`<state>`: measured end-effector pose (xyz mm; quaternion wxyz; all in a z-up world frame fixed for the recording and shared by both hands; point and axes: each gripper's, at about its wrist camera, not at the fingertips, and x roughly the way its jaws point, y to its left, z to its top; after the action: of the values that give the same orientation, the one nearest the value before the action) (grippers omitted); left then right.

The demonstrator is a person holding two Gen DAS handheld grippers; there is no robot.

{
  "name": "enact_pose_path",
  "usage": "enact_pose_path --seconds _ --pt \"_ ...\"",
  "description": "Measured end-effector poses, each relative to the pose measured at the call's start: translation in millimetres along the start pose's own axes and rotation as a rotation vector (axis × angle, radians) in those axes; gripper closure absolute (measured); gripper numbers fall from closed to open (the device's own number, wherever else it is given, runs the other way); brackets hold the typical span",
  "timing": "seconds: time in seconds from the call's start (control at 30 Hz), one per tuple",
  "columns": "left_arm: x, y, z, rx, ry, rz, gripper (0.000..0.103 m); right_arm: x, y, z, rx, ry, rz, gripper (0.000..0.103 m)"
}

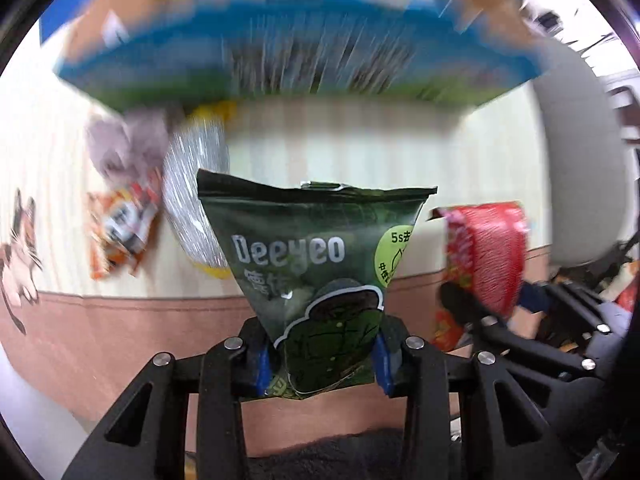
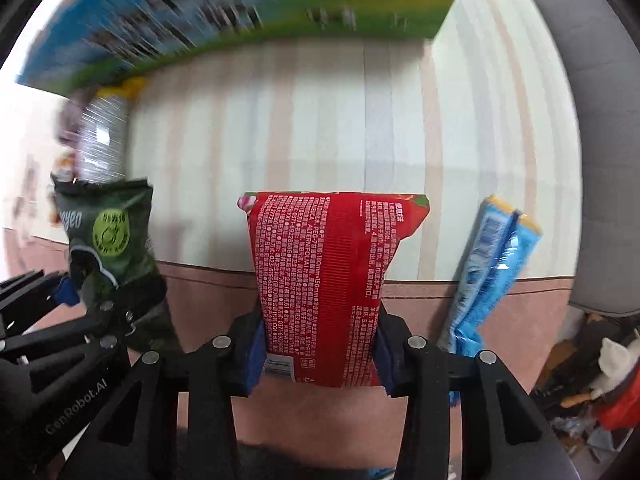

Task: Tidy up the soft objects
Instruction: 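Lower the green bag and red pack into the box and release both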

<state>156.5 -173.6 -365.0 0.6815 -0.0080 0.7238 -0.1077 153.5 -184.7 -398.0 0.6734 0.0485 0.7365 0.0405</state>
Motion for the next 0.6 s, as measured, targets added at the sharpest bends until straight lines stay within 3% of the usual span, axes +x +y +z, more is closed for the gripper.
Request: enact_pose_path --seconds 0.13,0.23,0.37,0.47,0.6 --pt "-75 -7 15 -0.018 -0.115 -0.115 0.068 -71 4 5 -0.003 -0.107 0.071 0.057" --pt "-122 -7 44 -0.013 -0.159 -0.18 0.068 -132 2 19 -0.005 -0.201 0.129 0.057" --pt "-182 60 108 -0.023 -0.191 -0.187 0.068 -193 2 54 -0.028 -0.287 0.177 0.057" --pt "-195 96 165 -0.037 -0.192 -0.128 0.068 -212 -2 101 -0.042 -0.31 0.145 0.057" --pt "-149 126 227 -0.076 -0.081 -0.1 0.067 -191 -2 142 -0.053 -0.268 0.095 0.057"
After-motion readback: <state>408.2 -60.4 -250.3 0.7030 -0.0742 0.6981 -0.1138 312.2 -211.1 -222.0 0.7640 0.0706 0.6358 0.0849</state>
